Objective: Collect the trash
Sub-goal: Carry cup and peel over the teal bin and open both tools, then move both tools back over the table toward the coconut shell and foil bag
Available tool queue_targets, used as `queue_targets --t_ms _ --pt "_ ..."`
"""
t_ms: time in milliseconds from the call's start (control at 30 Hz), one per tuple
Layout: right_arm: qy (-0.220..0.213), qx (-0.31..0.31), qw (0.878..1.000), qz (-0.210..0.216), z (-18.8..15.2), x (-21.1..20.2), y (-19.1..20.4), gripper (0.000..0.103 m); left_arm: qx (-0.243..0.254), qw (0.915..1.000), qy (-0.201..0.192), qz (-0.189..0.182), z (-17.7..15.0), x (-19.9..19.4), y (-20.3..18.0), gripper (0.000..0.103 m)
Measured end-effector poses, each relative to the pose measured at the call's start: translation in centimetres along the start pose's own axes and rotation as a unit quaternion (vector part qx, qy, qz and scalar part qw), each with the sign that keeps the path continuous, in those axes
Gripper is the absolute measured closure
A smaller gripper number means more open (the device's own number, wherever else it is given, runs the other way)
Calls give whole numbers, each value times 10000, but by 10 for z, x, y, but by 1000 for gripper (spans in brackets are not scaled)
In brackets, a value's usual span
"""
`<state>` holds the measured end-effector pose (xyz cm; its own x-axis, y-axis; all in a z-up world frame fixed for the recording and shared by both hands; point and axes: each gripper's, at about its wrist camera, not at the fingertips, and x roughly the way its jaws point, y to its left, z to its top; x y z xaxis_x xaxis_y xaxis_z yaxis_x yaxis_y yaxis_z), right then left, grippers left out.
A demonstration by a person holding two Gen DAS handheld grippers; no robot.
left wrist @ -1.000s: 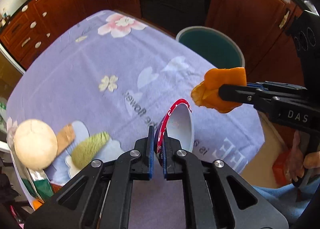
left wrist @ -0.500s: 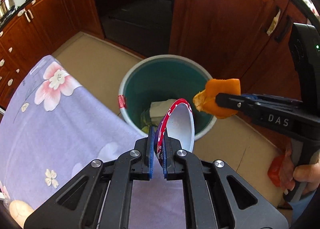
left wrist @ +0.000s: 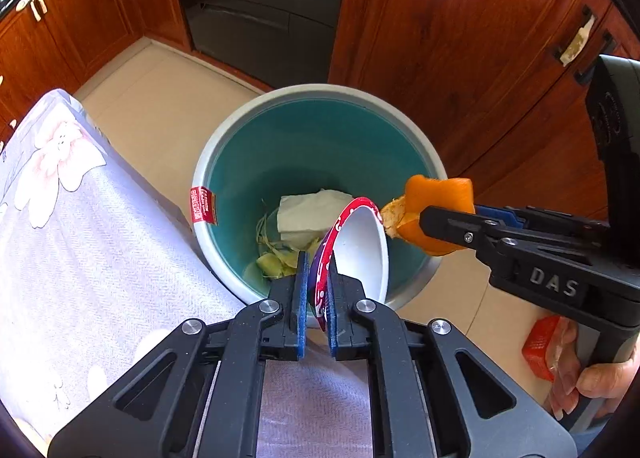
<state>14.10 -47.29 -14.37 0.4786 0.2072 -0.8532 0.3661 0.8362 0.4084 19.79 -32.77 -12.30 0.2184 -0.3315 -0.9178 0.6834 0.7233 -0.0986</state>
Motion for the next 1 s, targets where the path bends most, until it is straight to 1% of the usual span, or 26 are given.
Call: queue_targets --t_ms 33,67,100,167,200,233,300,367,400,467,700,833,1000 --pt "-42 7 10000 33 0 -2 1 44 -35 10000 19 5 -1 -3 -2 75" --pt "-96 13 9999 60 -1 -4 2 35 -68 10000 -8 52 -2 -4 -1 48" --pt "-160 13 9998 73 -1 -7 4 25 -88 9998 -108 136 -3 -8 0 35" --pt "-184 32 9998 50 -1 -11 7 23 -118 9993 -249 251 -6 -17 3 30" --pt "-160 80 9998 65 -1 -12 8 17 -158 9993 -242 240 -6 -20 5 27" --pt "-176 123 9997 64 0 -15 8 15 -207 9993 -235 215 -7 -23 7 25" --pt "-221 126 9997 -30 -2 -21 11 14 -315 9990 -264 178 -9 -27 12 16" --pt "-221 115 9997 -54 -2 -26 13 12 -404 9985 -330 146 -13 -34 15 9" --pt "-226 111 9997 -72 -3 -28 14 12 -439 9983 -370 120 -15 -38 17 6" --pt "-194 105 9997 -79 -5 -30 17 12 -487 9979 -411 97 -19 -44 19 5" --pt "-182 -9 9998 -85 -14 -42 32 12 -543 9978 -380 45 -36 -67 25 4" --pt "-177 -163 9997 -41 -20 -50 50 12 -588 9973 -436 74 -50 -82 32 4" --pt "-198 -467 9987 25 -33 -59 82 12 -682 9962 -502 181 -75 -103 48 4"
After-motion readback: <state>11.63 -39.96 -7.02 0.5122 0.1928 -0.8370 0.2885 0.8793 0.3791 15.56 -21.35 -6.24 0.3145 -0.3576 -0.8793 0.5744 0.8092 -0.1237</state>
